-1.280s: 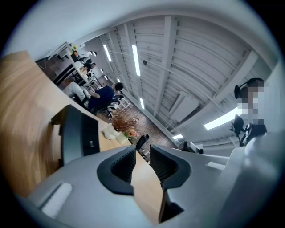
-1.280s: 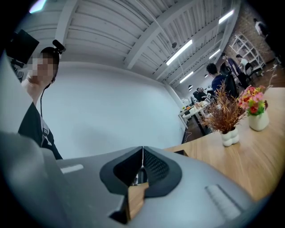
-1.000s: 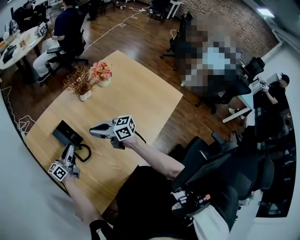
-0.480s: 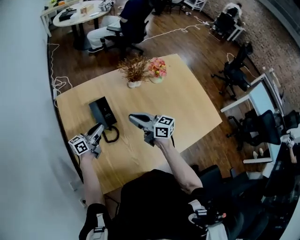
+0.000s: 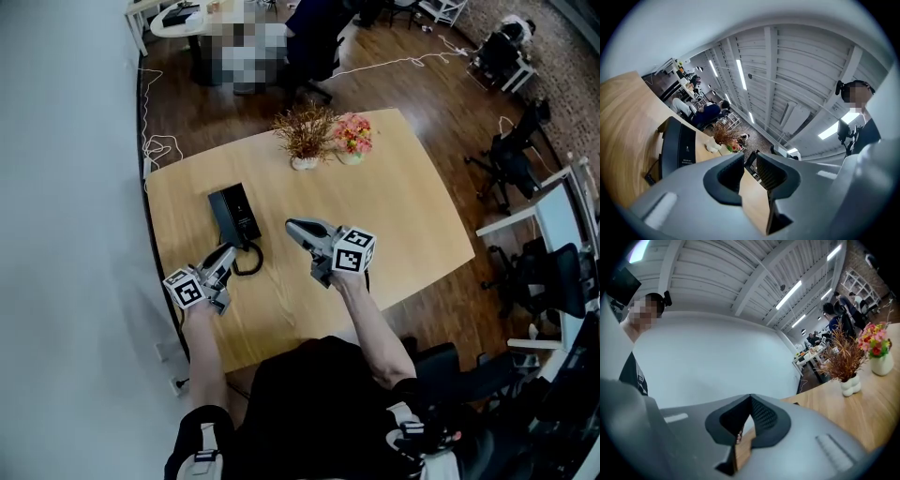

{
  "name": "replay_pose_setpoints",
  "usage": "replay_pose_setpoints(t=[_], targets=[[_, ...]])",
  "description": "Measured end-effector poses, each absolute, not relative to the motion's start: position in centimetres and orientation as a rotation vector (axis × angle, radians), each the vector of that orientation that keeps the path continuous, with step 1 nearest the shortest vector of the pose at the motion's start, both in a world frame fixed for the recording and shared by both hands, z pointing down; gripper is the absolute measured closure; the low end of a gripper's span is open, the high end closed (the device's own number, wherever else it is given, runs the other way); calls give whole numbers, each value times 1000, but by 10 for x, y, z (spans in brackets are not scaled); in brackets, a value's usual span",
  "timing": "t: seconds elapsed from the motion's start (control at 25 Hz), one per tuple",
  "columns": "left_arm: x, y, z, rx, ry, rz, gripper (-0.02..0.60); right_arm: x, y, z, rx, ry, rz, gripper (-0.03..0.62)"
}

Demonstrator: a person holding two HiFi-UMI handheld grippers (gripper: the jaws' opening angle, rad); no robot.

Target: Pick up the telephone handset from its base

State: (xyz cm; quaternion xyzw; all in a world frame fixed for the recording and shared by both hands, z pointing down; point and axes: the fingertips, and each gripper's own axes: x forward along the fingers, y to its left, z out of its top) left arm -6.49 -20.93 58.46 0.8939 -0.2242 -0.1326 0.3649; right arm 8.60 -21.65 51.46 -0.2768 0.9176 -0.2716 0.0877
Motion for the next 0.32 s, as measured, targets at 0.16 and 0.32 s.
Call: replay_pose_setpoints(t=[0.16, 0.32], targets=[[-61, -198, 582, 2274, -616, -355, 493, 93, -219, 513, -797, 2718, -803, 592], [-75, -180, 572, 2240, -719, -394, 494, 83, -223, 504, -714, 2728, -808, 592]])
